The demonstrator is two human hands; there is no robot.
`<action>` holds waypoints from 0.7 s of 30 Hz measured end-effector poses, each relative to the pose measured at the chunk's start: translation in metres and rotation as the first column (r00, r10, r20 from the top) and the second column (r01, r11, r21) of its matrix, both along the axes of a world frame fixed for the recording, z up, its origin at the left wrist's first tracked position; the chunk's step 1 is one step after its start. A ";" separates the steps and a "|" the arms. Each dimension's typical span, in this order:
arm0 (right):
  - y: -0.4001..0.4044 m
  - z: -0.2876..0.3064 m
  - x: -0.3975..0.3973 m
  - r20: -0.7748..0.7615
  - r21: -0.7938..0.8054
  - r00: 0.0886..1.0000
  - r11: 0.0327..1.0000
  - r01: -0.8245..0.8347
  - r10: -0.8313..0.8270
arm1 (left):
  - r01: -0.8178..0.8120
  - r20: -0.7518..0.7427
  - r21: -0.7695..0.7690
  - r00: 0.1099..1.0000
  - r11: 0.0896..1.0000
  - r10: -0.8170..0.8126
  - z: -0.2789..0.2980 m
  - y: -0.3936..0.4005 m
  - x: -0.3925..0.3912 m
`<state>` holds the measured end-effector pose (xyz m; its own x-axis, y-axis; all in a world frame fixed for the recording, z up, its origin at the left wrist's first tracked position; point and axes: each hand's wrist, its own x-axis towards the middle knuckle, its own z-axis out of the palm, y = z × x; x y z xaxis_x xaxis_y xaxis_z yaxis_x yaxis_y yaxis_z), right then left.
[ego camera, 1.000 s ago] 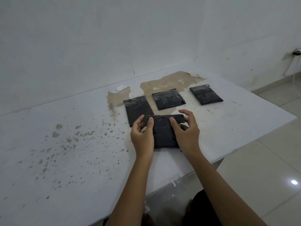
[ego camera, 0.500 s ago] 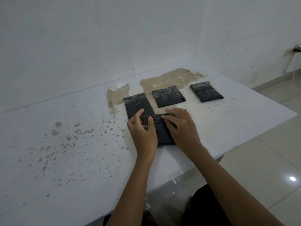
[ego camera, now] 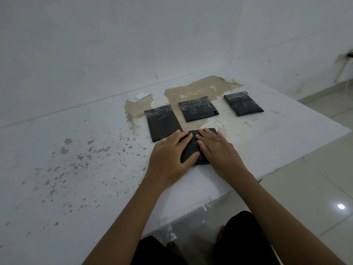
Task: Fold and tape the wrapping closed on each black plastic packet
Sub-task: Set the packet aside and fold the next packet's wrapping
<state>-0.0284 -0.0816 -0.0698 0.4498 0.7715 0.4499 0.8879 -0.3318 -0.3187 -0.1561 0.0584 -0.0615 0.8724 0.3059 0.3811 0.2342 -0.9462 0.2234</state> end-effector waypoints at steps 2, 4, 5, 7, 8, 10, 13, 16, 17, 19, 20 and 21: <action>0.000 -0.002 -0.004 -0.109 0.031 0.994 0.999 0.026 -0.022 | 0.002 -0.037 0.015 0.999 1.000 -0.001 -0.006 0.001 -0.007; 0.001 -0.004 -0.008 -0.139 0.038 0.990 0.998 0.045 -0.040 | -0.010 -0.045 0.038 0.999 0.999 0.012 -0.008 -0.001 -0.009; 0.001 -0.004 -0.009 -0.149 0.028 0.988 0.998 0.047 -0.043 | -0.025 -0.043 0.043 0.999 0.999 0.027 -0.008 -0.003 -0.009; 0.000 -0.003 -0.010 -0.170 -0.008 0.985 0.999 0.042 -0.042 | -0.077 -0.036 0.054 0.996 0.996 0.079 -0.007 -0.007 -0.010; -0.001 -0.002 -0.011 -0.179 -0.026 0.983 0.999 0.041 -0.045 | -0.108 -0.034 0.055 0.993 0.993 0.110 -0.007 -0.009 -0.012; -0.005 -0.002 -0.012 -0.206 -0.057 0.977 0.997 0.042 -0.053 | -0.175 -0.024 0.032 0.984 0.984 0.175 -0.006 -0.013 -0.014; -0.008 -0.002 -0.014 -0.199 -0.090 0.979 0.996 0.026 -0.043 | -0.247 -0.012 0.006 0.969 0.969 0.247 -0.004 -0.016 -0.019; -0.006 -0.002 -0.016 -0.140 -0.141 0.987 0.988 0.058 -0.078 | -0.266 0.011 -0.040 0.964 0.963 0.266 -0.002 -0.018 -0.020; -0.005 -0.003 -0.017 -0.114 -0.153 0.989 0.985 0.081 -0.099 | -0.258 0.050 -0.124 0.963 0.958 0.265 -0.002 -0.019 -0.019; -0.003 -0.004 -0.021 -0.074 -0.152 0.988 0.981 0.120 -0.133 | -0.229 0.205 -0.346 0.928 0.910 0.311 0.000 -0.017 -0.013; -0.002 -0.004 -0.022 -0.061 -0.144 0.988 0.980 0.135 -0.145 | -0.225 0.290 -0.424 0.884 0.877 0.367 0.002 -0.015 -0.010; -0.002 -0.004 -0.023 -0.051 -0.135 0.987 0.980 0.144 -0.152 | -0.225 0.345 -0.482 0.840 0.847 0.420 0.005 -0.012 -0.005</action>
